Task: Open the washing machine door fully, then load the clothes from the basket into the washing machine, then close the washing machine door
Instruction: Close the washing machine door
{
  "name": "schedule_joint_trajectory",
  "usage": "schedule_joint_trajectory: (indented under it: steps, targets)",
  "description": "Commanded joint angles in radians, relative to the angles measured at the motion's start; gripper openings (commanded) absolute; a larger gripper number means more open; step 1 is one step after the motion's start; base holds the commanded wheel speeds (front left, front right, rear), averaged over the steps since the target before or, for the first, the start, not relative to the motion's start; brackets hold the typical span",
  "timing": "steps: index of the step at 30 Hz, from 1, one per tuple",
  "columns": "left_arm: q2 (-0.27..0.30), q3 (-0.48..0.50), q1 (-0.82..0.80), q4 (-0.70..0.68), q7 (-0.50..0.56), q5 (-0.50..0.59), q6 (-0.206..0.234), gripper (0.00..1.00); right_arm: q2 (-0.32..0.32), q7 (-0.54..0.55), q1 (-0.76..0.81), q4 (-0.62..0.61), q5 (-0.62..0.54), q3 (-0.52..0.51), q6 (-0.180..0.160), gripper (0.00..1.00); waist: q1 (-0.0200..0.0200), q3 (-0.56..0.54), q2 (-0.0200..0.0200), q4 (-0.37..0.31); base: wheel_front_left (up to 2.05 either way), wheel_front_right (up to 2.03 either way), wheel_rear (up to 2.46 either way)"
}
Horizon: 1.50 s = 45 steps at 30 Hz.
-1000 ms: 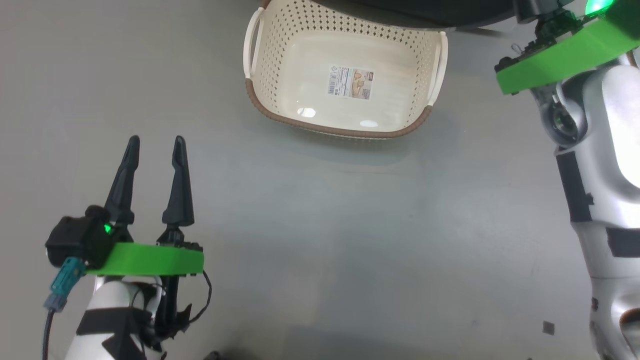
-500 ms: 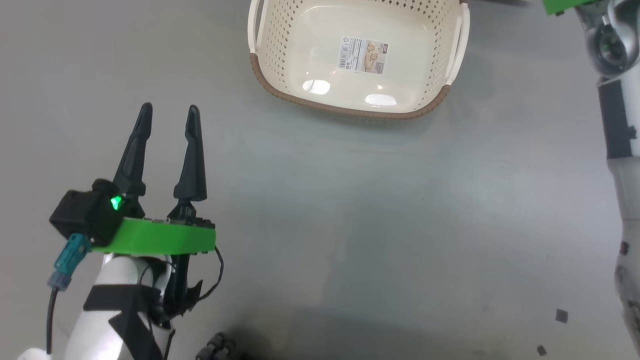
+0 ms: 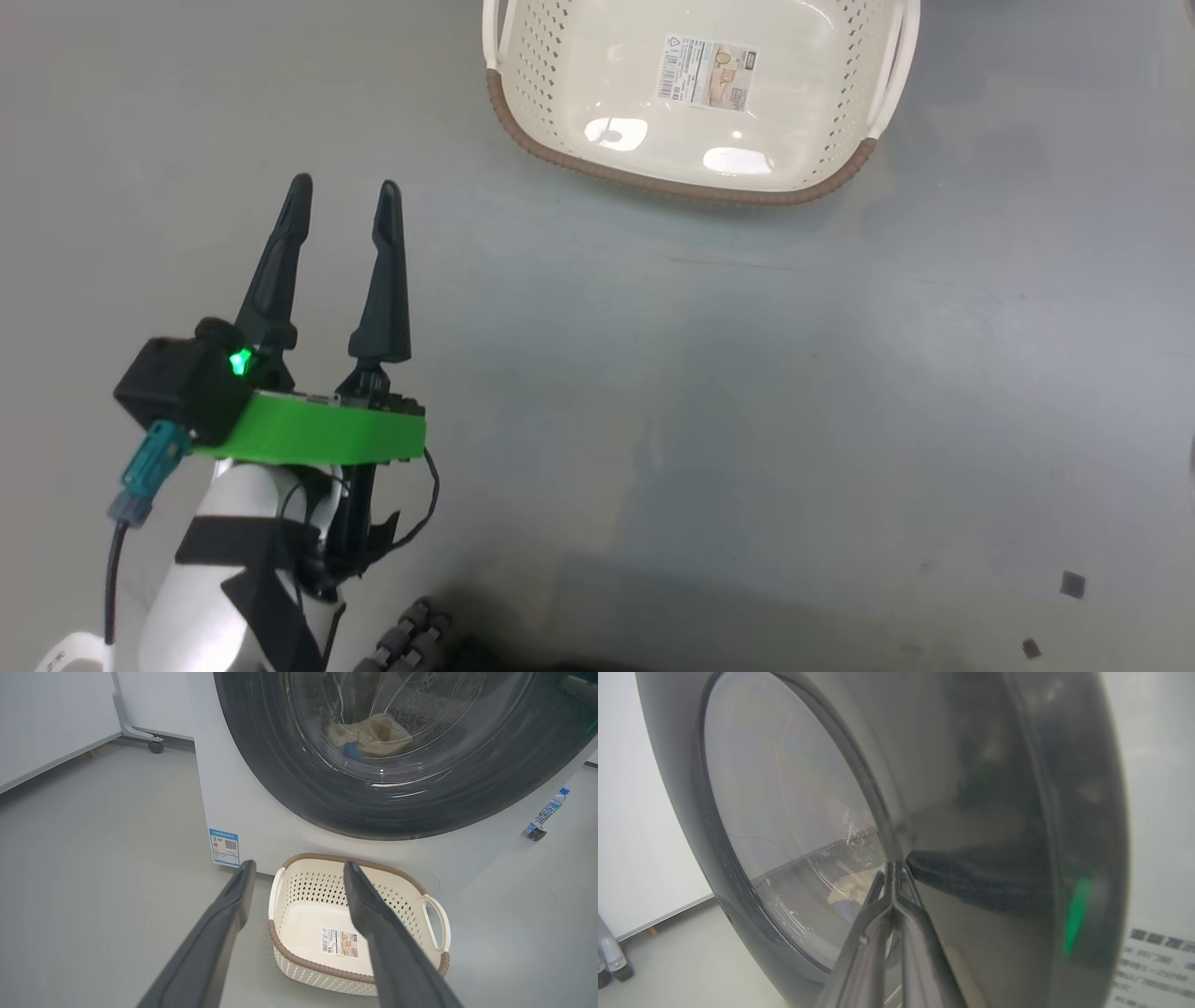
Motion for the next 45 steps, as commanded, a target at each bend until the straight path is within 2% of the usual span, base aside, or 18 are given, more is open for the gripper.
schedule_joint_trajectory:
  steps: [1, 9, 18, 30, 45]
  targets:
    - [0.020, 0.027, -0.006, -0.026, -0.007, -0.008, 0.001, 1.00, 0.005, -0.005, -0.039, -0.013, -0.010, -0.022, -0.004, 0.00, 0.0000, 0.001, 0.0000, 0.002, 0.00, 0.00, 0.00]
    - [0.016, 0.019, -0.020, -0.024, -0.007, -0.009, 0.001, 1.00, -0.005, -0.005, -0.063, 0.034, -0.023, -0.042, -0.004, 0.00, 0.0000, 0.000, 0.0000, 0.006, 0.00, 0.00, 0.00]
    - [0.020, 0.036, -0.012, -0.020, -0.007, -0.006, 0.001, 1.00, 0.005, -0.005, -0.012, -0.006, 0.007, 0.007, -0.004, 0.00, 0.0000, -0.031, 0.0000, -0.021, 0.00, 0.00, 0.00]
    - [0.055, 0.074, 0.012, -0.037, -0.007, 0.017, 0.001, 1.00, 0.006, -0.005, 0.201, -0.132, 0.115, 0.097, -0.004, 0.00, 0.0000, -0.136, 0.0000, -0.105, 0.00, 0.00, 0.00]
    - [0.098, 0.138, 0.137, -0.050, -0.007, 0.050, 0.001, 1.00, 0.021, -0.005, 0.519, -0.277, 0.194, 0.143, -0.004, 0.00, 0.0000, -0.356, 0.0000, -0.235, 0.00, 0.00, 0.00]
